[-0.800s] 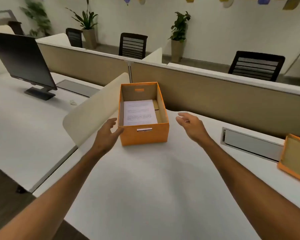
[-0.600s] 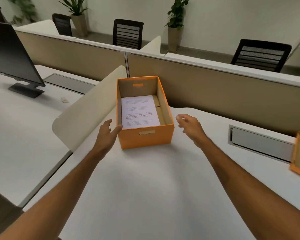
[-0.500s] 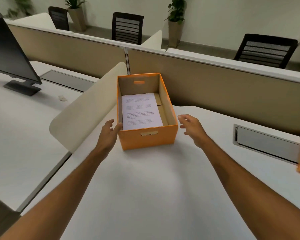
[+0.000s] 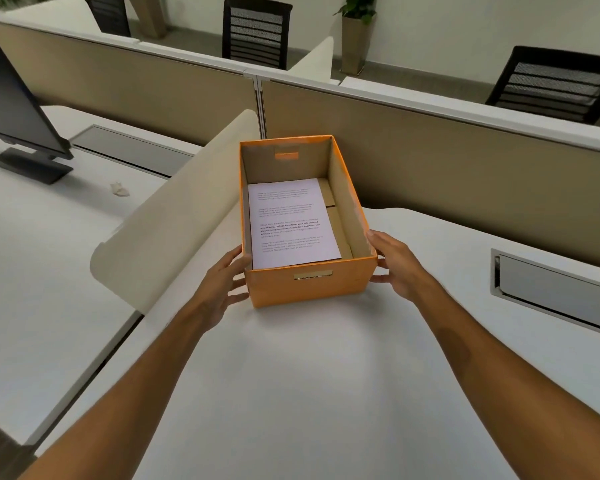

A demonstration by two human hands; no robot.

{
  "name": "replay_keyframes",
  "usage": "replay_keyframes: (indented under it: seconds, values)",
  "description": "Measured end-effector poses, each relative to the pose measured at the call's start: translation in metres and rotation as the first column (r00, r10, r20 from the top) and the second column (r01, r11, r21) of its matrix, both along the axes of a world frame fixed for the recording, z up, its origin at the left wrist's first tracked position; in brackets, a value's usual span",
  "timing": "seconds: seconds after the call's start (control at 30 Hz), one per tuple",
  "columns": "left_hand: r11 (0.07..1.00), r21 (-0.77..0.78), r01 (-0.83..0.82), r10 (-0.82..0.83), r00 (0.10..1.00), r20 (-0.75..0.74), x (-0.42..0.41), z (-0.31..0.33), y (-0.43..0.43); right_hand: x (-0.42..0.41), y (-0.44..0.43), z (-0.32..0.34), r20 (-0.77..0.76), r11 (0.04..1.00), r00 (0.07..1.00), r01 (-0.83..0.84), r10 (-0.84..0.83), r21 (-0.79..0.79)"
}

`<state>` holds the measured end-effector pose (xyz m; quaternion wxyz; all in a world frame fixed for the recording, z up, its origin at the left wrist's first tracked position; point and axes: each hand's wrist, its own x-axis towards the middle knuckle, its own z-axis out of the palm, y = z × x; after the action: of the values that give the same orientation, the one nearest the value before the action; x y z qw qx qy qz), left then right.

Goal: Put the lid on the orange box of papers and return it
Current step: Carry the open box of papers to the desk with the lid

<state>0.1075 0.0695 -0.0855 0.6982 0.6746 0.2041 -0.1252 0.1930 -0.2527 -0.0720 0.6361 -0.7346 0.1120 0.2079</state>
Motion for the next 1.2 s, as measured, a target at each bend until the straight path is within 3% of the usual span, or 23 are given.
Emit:
replay_keyframes:
  seconds: [0.53,1.2]
  values:
    - [0.993,-0.040,0.109,-0.108,0.993,0.042,-0.044,0.018,-0.021,-0.066,-0.049,0.016,0.040,0.998,0.999,0.019,-0.021,0.059]
    - [0.970,0.024,0.243,-0.244,0.961,0.126,-0.190,0.058,-0.197,-0.290,-0.229,0.054,0.139,0.970,0.962,0.225,-0.235,0.087]
